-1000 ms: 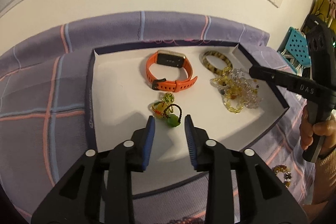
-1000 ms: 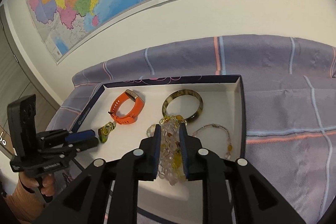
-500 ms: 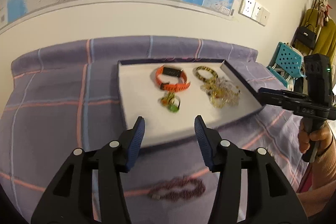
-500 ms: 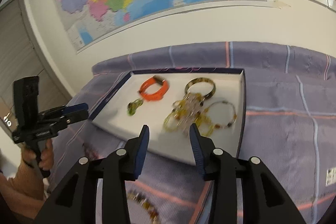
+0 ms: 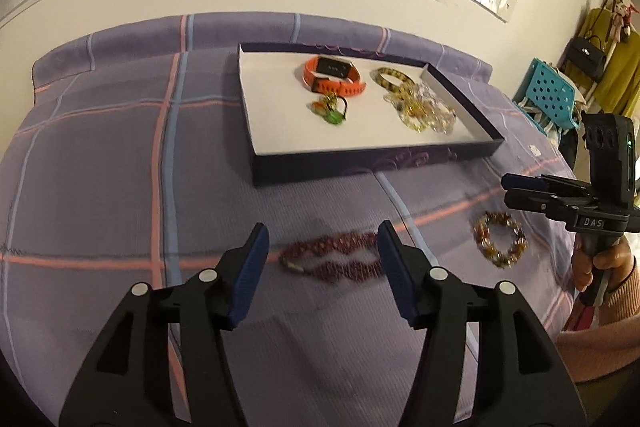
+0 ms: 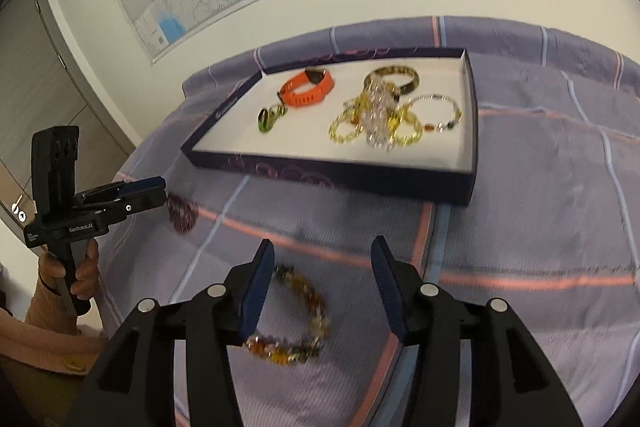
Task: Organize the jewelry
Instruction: 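Move both tools back over the dark red necklace and multicolour bracelet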
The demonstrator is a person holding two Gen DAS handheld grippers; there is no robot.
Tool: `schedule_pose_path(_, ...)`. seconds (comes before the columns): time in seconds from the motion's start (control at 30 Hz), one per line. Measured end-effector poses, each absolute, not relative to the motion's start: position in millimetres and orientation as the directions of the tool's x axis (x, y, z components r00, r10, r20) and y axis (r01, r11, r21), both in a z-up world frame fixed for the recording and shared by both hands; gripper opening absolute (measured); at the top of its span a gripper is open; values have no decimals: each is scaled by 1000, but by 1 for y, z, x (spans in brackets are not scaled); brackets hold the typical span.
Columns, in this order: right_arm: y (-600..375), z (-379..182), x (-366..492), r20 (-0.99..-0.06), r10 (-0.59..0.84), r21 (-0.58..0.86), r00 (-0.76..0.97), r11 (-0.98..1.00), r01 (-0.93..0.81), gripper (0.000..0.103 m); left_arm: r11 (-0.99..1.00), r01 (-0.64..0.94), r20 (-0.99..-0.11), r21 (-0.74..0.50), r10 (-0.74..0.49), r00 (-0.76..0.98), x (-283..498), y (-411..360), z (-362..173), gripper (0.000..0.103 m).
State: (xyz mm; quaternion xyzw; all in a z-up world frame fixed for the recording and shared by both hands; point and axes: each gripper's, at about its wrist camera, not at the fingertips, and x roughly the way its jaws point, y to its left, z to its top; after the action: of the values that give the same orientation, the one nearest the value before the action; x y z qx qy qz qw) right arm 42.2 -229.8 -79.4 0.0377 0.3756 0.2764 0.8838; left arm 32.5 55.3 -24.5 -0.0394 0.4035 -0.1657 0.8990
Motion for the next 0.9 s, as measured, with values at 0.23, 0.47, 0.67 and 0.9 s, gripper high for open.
schedule_pose_path(0.23, -227, -83, 36, -647, 519, 280, 559, 843, -459, 51, 945, 277, -718, -176, -316, 620, 28, 46, -29, 70)
schedule_pose_path(0.47, -223, -84, 35, -651, 518, 274, 555, 842, -465, 55, 948, 283, -738, -142, -292, 608, 32, 35, -34, 69)
schedule_pose_path(0.67, -220, -86, 36, -656, 517, 267, 551, 841, -471, 55, 952, 294, -757, -86, -255, 602, 30, 21, -37, 61)
schedule_pose_path(0.9, -221, -87, 36, -652, 522, 274, 550, 838, -471, 55, 939, 316, -749, -136, -306, 588, 28, 21, -34, 76)
